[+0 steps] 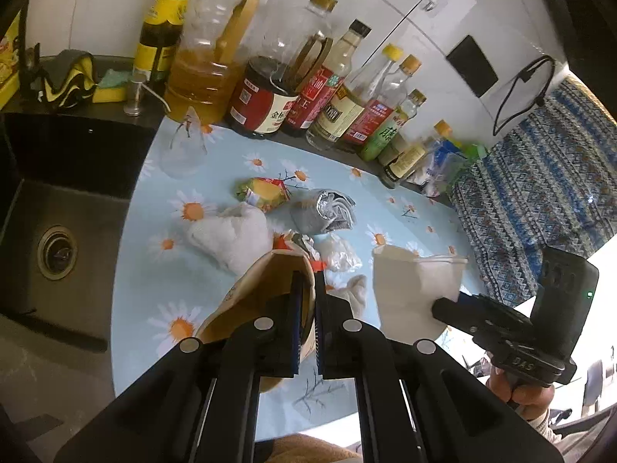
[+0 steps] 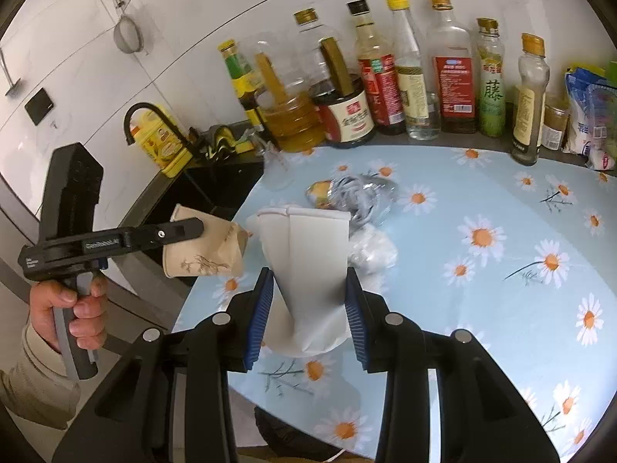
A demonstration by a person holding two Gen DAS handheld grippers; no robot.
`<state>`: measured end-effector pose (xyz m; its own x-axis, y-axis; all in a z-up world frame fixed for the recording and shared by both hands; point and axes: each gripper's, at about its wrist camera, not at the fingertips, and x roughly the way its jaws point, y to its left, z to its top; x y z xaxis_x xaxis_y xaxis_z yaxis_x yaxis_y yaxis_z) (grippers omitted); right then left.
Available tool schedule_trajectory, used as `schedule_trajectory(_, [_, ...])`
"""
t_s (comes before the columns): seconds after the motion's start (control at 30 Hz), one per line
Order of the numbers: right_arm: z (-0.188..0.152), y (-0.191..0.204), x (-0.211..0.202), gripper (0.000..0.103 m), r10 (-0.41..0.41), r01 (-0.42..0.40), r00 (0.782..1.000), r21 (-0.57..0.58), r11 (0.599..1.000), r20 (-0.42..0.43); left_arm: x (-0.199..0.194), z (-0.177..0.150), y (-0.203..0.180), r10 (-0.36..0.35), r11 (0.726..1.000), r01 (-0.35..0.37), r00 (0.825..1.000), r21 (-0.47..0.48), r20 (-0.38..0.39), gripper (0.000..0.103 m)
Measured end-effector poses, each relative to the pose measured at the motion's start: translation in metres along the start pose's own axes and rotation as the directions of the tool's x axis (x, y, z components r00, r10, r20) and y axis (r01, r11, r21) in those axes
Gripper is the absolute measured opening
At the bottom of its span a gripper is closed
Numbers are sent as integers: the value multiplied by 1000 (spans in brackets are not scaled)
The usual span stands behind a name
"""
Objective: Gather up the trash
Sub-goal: 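Grasp the brown paper cup with the left tool, then carry both held cups down to the black trash bin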
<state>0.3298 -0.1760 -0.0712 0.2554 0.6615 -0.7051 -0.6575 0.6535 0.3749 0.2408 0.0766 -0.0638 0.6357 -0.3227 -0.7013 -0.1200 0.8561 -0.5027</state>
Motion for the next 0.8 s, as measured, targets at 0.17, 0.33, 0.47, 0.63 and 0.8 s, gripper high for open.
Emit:
schedule_trajectory(0.17, [-14, 23, -2, 38, 3, -3, 1000, -21, 1000, -3, -22, -18, 3, -13, 1000, 13, 1000, 4, 10, 4])
schedule_trajectory(0.33, [-33, 49, -3, 38, 9, -10, 1000, -37, 999, -16, -36, -40, 8, -29, 1000, 29, 1000, 5, 1, 4])
schedule_trajectory(0.47, [-51, 69, -3, 38, 11, -12, 1000, -44, 999, -27, -43, -60, 13, -40, 999, 40, 999, 6, -23, 4])
schedule_trajectory(0.63, [-78, 91, -1, 38, 14, -16, 999, -32, 999, -43, -50, -86, 19, -55, 998, 55, 997, 10, -57, 4])
schedule_trajectory(0.8, [-105, 105, 2, 38, 8, -9, 998, -12, 1000, -62, -51, -109, 25, -69, 997, 71, 993, 10, -96, 4])
